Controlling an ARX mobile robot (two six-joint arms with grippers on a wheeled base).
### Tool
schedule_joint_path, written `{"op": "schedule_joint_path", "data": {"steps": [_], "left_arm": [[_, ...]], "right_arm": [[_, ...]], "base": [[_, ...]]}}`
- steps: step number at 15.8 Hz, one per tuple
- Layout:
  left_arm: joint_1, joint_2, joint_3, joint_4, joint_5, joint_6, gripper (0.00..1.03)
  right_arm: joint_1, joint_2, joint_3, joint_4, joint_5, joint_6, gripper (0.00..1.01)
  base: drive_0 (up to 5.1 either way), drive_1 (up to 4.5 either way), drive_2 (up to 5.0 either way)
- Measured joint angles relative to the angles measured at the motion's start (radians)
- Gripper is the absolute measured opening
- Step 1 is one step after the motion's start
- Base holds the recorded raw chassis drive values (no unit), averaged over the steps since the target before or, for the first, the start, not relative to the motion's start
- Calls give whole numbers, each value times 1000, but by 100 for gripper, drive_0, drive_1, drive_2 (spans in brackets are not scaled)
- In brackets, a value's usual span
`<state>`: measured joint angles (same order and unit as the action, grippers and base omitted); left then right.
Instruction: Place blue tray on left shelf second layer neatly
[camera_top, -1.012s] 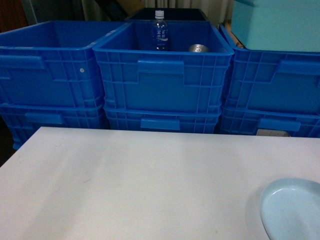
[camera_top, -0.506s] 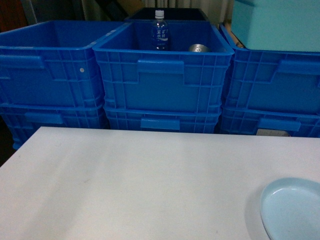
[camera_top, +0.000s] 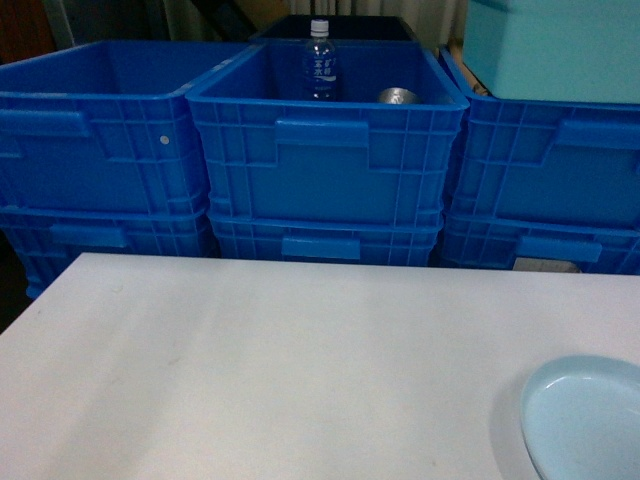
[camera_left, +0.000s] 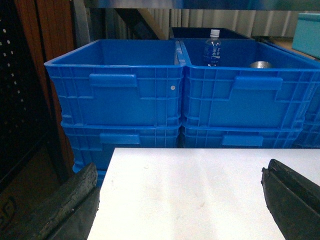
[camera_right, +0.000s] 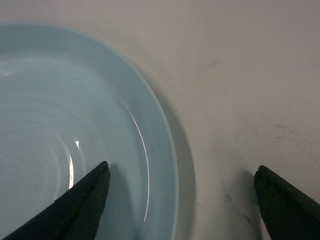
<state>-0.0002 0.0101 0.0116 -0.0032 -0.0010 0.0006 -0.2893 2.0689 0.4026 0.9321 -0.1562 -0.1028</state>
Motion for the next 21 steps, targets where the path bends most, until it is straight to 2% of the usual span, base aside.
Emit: {"op": "schedule_joint_path", "data": {"steps": [4, 8, 9, 13, 17, 21], "left_arm": [[0, 0, 0, 0, 0, 0, 98], [0, 0, 0, 0, 0, 0, 98], [0, 0, 0, 0, 0, 0, 98], [0, 0, 0, 0, 0, 0, 98], [0, 0, 0, 0, 0, 0, 98], [0, 0, 0, 0, 0, 0, 98]], "right_arm": [[5, 4, 7, -18, -19, 10, 48], [30, -26, 12, -61, -18, 23, 5], [43, -44, 9, -67, -14, 26, 2], [102, -130, -12, -105, 4, 29, 2], [107, -146, -50, -70, 9, 23, 2], [127, -313, -114, -79, -28, 22, 2]], "base": [[0, 0, 0], [0, 0, 0], [0, 0, 0], [0, 0, 0], [0, 0, 0], [0, 0, 0]]}}
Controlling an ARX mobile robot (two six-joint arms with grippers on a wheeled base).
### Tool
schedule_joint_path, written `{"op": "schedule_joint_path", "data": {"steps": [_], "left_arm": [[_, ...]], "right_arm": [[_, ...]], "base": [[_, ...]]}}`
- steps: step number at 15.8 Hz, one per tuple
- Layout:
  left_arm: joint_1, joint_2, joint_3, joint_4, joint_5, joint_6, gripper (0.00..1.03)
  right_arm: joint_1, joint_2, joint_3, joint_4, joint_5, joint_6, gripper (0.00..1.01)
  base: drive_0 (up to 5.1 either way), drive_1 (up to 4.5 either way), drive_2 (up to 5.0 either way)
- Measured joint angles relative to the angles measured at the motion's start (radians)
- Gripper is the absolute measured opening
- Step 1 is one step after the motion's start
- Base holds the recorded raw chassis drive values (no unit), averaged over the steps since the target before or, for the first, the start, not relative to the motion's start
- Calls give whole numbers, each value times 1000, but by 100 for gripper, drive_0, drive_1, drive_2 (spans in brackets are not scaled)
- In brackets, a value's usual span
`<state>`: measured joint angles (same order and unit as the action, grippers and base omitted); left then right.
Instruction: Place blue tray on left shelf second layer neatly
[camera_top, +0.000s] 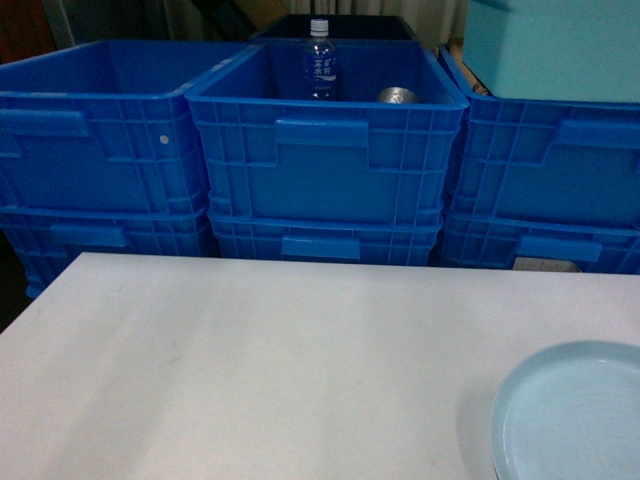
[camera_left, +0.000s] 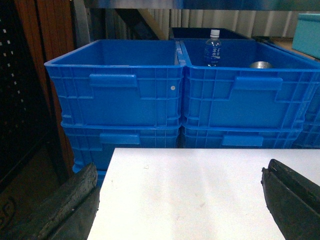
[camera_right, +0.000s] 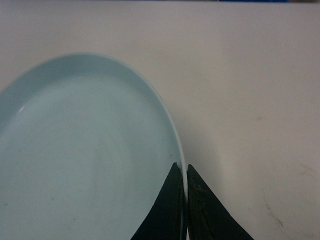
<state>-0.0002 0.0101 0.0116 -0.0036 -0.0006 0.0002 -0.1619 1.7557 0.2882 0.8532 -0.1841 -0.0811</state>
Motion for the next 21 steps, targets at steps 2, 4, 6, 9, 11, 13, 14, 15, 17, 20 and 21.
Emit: {"op": "schedule_joint_path", "data": {"steps": [2, 4, 6, 9, 11, 13, 14, 15, 17, 20, 21], "left_arm": [[0, 0, 0, 0, 0, 0, 98], [0, 0, 0, 0, 0, 0, 98], [0, 0, 0, 0, 0, 0, 98], [0, 0, 0, 0, 0, 0, 98], [0, 0, 0, 0, 0, 0, 98], [0, 0, 0, 0, 0, 0, 98], [0, 0, 0, 0, 0, 0, 98], [0, 0, 0, 0, 0, 0, 98], [0, 0, 0, 0, 0, 0, 98], [0, 0, 0, 0, 0, 0, 98], [0, 0, 0, 0, 0, 0, 98]], "right_arm": [[13, -113, -15, -34, -19, 2, 2], [18, -223, -23, -71, -21, 6, 2], [18, -335, -44, -106, -43, 13, 2], [18, -480, -78, -143, -90, 23, 2], [20, -554, -95, -182, -111, 27, 2], [24, -720, -124, -268, -132, 29, 2], [25, -805, -137, -322, -140, 30, 2], [26, -891, -151, -376, -145, 30, 2], [23, -1044, -171, -475, -172, 30, 2], [-5, -1188, -195, -580, -206, 31, 2], [-8, -1236, -203, -620, -208, 32, 2]], "base": [[0, 0, 0], [0, 0, 0], [0, 0, 0], [0, 0, 0], [0, 0, 0], [0, 0, 0], [0, 0, 0], [0, 0, 0], [0, 0, 0], [0, 0, 0], [0, 0, 0]]}}
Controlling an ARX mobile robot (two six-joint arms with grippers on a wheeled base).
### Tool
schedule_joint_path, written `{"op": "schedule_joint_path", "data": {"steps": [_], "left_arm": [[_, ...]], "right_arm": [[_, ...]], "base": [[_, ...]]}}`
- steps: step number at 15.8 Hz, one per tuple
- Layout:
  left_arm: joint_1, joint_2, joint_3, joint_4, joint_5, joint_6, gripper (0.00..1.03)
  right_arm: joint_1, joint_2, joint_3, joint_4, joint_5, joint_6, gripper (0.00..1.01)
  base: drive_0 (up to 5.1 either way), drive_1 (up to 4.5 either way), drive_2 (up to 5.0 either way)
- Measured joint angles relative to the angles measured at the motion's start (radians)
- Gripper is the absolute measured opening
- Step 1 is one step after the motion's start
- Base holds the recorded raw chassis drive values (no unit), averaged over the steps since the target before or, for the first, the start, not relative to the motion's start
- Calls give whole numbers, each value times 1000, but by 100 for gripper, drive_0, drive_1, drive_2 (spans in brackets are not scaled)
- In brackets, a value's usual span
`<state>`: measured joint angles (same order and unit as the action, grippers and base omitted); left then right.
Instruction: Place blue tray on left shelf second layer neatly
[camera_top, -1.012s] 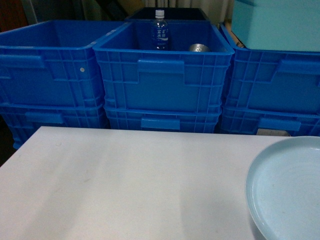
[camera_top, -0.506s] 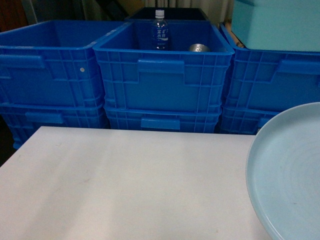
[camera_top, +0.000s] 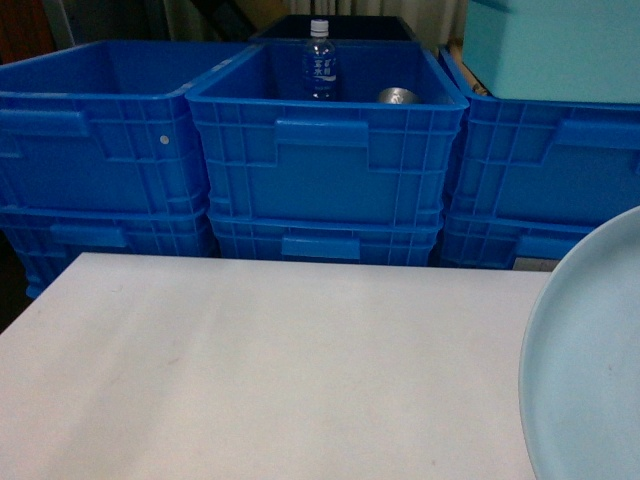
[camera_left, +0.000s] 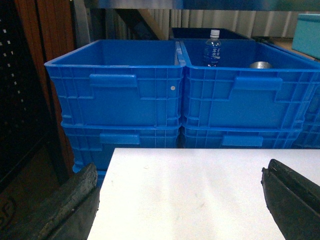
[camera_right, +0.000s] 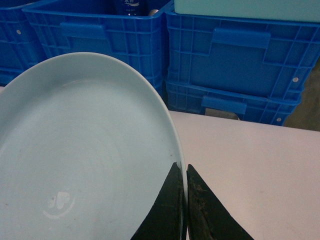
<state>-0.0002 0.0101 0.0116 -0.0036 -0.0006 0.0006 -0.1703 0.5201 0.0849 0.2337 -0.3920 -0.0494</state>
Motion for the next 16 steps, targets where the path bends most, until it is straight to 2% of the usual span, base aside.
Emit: {"op": "schedule_joint_path", "data": {"steps": [1, 2, 6, 7, 9, 11, 14, 16], "left_arm": [[0, 0, 0, 0, 0, 0, 98], [0, 0, 0, 0, 0, 0, 98], [0, 0, 0, 0, 0, 0, 98], [0, 0, 0, 0, 0, 0, 98], [0, 0, 0, 0, 0, 0, 98], [0, 0, 0, 0, 0, 0, 98], [0, 0, 0, 0, 0, 0, 98], [0, 0, 0, 0, 0, 0, 98]], "right_arm": [[11, -51, -12, -26, 10, -1, 2], [50, -124, -24, -79, 34, -3, 2], [244, -265, -32, -175, 172, -2, 2], [276, -293, -33, -204, 203, -2, 2], [299, -416, -48, -313, 243, -2, 2], [321, -476, -59, -314, 301, -13, 2], [328, -468, -65, -303, 332, -27, 2], [327, -468, -66, -303, 334, -30, 2]], "base": [[0, 0, 0], [0, 0, 0], [0, 0, 0], [0, 0, 0], [0, 0, 0], [0, 0, 0], [0, 0, 0], [0, 0, 0]]}}
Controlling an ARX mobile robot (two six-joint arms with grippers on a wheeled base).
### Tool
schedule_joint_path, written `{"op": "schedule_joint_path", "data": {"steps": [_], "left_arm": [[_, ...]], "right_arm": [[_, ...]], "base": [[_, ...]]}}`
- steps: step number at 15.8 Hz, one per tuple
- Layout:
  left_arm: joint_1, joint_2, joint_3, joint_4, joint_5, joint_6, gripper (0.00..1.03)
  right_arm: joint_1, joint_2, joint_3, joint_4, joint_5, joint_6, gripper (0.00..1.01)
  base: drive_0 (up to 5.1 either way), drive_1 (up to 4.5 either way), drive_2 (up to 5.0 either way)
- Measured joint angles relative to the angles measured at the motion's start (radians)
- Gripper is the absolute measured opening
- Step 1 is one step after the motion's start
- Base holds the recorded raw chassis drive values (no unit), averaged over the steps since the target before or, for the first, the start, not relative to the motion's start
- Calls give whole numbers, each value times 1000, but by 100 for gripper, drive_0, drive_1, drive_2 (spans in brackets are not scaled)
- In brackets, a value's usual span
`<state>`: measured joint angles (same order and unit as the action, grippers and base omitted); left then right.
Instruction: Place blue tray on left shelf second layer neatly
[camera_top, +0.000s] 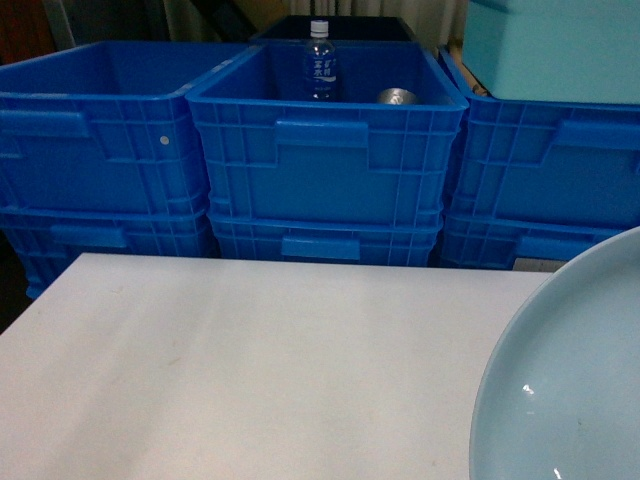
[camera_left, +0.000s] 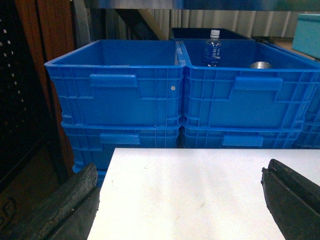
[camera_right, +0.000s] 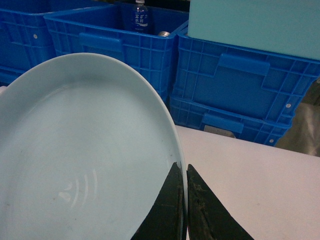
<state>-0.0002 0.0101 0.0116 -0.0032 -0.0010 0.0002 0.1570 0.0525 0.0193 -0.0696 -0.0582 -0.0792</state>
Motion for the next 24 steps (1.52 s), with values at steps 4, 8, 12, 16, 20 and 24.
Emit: {"op": "schedule_joint_path", "data": {"steps": [4, 8, 12, 16, 20, 24], "left_arm": [[0, 0, 0, 0, 0, 0, 98], [0, 0, 0, 0, 0, 0, 98], [0, 0, 0, 0, 0, 0, 98], [0, 0, 0, 0, 1, 0, 98], [0, 0, 0, 0, 0, 0, 98], [0, 0, 0, 0, 0, 0, 98]], "right_arm": [[0, 0, 0, 0, 0, 0, 2], [0, 0, 0, 0, 0, 0, 2], [0, 0, 0, 0, 1, 0, 2], [0, 0, 0, 0, 2, 0, 2], [0, 0, 0, 0, 2, 0, 2], [0, 0, 0, 0, 2, 0, 2]], "base": [[0, 0, 0], [-32, -32, -32], [-114, -114, -114], [-42, -42, -42], [0, 0, 0], [-70, -70, -70]]}}
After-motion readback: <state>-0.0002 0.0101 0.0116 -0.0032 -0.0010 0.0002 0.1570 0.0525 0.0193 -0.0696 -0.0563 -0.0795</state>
